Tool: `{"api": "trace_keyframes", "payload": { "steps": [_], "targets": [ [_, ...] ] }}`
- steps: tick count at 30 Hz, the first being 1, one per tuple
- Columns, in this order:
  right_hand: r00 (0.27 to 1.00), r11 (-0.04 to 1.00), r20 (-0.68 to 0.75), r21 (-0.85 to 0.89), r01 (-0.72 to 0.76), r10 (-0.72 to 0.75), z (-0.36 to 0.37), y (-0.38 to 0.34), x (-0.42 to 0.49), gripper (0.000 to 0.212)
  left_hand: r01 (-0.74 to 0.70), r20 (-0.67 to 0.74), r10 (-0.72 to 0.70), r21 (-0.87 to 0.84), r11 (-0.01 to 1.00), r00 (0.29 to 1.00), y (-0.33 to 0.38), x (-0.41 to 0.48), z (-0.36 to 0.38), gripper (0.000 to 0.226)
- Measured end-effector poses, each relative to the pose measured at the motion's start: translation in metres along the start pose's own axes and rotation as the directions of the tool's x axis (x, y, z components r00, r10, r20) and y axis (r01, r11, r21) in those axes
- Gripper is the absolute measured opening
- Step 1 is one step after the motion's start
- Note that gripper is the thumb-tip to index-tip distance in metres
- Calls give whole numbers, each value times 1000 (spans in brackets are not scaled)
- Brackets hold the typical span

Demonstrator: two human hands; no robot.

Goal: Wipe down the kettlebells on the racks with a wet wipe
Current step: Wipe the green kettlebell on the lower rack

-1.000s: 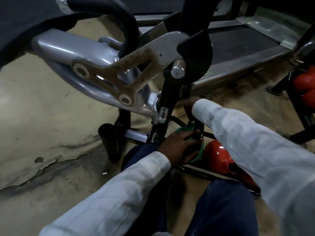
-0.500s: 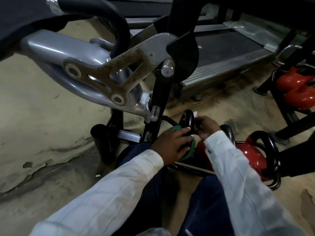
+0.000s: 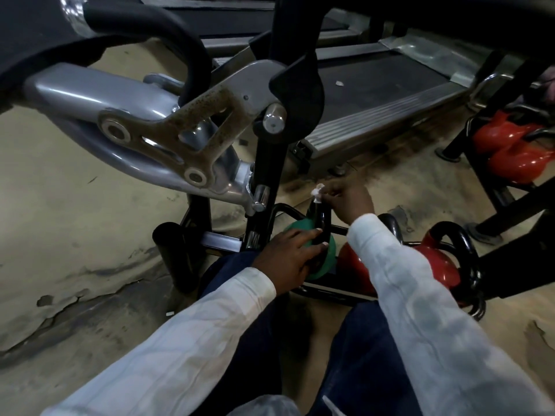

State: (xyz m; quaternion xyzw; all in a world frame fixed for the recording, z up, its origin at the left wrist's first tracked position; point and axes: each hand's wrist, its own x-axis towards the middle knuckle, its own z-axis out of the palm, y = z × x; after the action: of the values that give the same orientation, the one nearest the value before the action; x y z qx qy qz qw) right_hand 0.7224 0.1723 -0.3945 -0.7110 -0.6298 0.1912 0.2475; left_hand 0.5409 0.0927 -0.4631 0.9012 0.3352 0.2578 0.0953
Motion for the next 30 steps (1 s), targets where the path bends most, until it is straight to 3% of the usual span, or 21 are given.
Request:
{"api": "trace_keyframes", "payload": {
  "steps": [2, 4, 6, 8, 10, 12, 13, 14, 15, 17, 19, 20, 22, 23, 26, 27, 28, 30],
  "targets": [
    [992, 906, 95, -409, 114, -82, 4, -22, 12, 20, -1, 1, 1, 14, 1000, 1000, 1, -1, -2, 42],
    [983, 698, 166, -695, 174, -79, 12, -44, 13, 24, 1, -7, -1, 3, 1000, 1000, 3, -3, -1, 40],
    [974, 589, 225, -782, 202, -34, 13, -59, 5, 20, -15, -19, 15, 5, 1000, 1000, 3, -5, 1, 37],
    [964, 598, 262, -767, 231, -37, 5, -60, -8, 21, -18, -15, 18, 13, 1000, 1000, 1, -8, 2, 36],
    [966, 762, 255, -619, 191, -35, -9, -46, -21, 15, -8, -3, 8, 11, 1000, 1000, 1, -9, 2, 39],
    [986, 966, 166, -255, 32, 11, -15, -21, -33, 6, -4, 1, 4, 3, 1000, 1000, 3, -10, -1, 40],
    [994, 999, 97, -7, -51, 52, -14, -8, -37, 4, -5, -4, 5, 2, 1000, 1000, 4, -10, -2, 41],
    [991, 955, 46, 267, -132, 124, -10, 5, -38, 4, -6, -11, 6, 6, 1000, 1000, 5, -10, -4, 41],
    [977, 828, 57, 522, -205, 206, -4, 15, -38, 5, -6, -17, 6, 10, 1000, 1000, 6, -10, -4, 40],
    [936, 469, 198, 824, -319, 289, 11, 30, -36, 10, -2, -23, 2, 9, 1000, 1000, 7, -10, -4, 39],
    [908, 201, 319, 904, -377, 272, 29, 41, -34, 3, -7, -25, 7, 13, 1000, 1000, 7, -10, -3, 39],
    [902, 126, 352, 912, -391, 250, 38, 44, -35, 12, -9, -21, 10, 18, 1000, 1000, 7, -11, -3, 39],
    [906, 93, 379, 912, -400, 189, 52, 54, -39, 42, -17, -16, 18, 29, 999, 1000, 8, -13, -3, 39],
    [914, 101, 376, 914, -393, 153, 55, 55, -43, 45, -23, -12, 23, 30, 999, 1000, 9, -14, -3, 39],
    [919, 76, 356, 925, -372, 170, 50, 51, -66, 23, -26, 15, 25, 36, 999, 1000, 10, -19, -2, 39],
    [924, 98, 316, 934, -342, 217, 46, 50, -72, 9, -24, 23, 23, 42, 999, 999, 10, -21, -2, 39],
    [934, 185, 238, 938, -292, 267, 40, 47, -78, 5, -22, 30, 21, 46, 999, 999, 10, -22, -2, 39],
    [957, 448, 77, 871, -202, 281, 30, 38, -77, 3, -19, 46, 17, 45, 999, 999, 12, -22, -3, 40]
  ]
}}
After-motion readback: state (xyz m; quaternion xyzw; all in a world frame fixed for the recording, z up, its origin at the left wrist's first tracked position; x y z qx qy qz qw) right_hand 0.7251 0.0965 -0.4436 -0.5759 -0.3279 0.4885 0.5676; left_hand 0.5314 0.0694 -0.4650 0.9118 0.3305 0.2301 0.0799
